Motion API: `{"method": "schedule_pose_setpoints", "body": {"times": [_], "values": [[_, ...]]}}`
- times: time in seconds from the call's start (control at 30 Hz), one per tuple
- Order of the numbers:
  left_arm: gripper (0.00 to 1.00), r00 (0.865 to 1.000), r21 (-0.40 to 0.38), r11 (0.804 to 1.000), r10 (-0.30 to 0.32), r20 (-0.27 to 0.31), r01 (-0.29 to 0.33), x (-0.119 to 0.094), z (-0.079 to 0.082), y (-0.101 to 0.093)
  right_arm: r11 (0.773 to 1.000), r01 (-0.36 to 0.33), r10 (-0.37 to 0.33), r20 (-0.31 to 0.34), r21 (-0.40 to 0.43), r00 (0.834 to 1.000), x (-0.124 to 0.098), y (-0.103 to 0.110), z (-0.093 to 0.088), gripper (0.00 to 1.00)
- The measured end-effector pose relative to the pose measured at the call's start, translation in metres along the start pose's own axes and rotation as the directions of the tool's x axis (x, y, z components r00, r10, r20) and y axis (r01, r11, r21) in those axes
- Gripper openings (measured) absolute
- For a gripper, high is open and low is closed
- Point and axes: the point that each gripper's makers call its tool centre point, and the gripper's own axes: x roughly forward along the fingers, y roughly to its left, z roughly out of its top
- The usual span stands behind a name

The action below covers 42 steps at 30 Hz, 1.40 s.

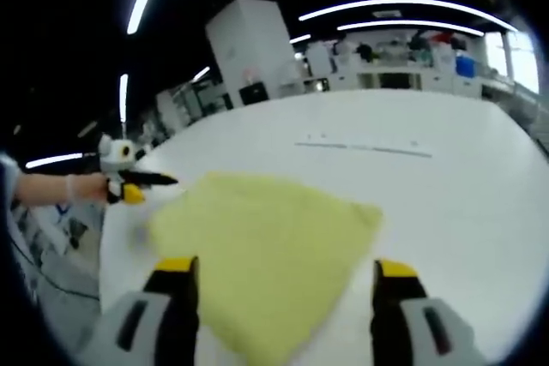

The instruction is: Fold the garment on the visible template until the final outline fits inside the template.

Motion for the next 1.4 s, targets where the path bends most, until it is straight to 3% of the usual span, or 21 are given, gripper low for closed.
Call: {"method": "schedule_pose_setpoints", "body": {"times": [0.37,0.77,0.97,1.07,1.4], "values": [[0.78,1.000,-0.002,1.000,0.013,-0.002,-0.013,-0.025,-0.019,-0.011,0.999,0.022,-0.022,0.009,0.026,1.000,-0.034,0.011,-0.029,0.79],[0.69,0.999,-0.028,0.999,0.037,-0.009,-0.038,-0.046,-0.046,-0.010,0.998,0.020,-0.020,0.001,0.054,1.000,-0.047,0.011,-0.048,0.73],[0.61,0.999,-0.042,0.998,0.039,-0.018,-0.040,-0.050,-0.056,-0.010,0.999,-0.001,0.002,-0.013,0.049,1.000,-0.049,0.023,-0.059,0.60],[0.52,0.999,-0.070,0.997,0.038,-0.036,-0.040,-0.052,-0.066,-0.008,0.998,-0.029,0.030,-0.032,0.050,0.999,-0.047,0.031,-0.067,0.46],[0.39,0.996,-0.080,0.995,0.049,-0.073,-0.055,-0.052,-0.085,-0.003,0.998,-0.034,0.037,-0.057,0.045,0.998,-0.036,0.029,-0.083,0.33]]}}
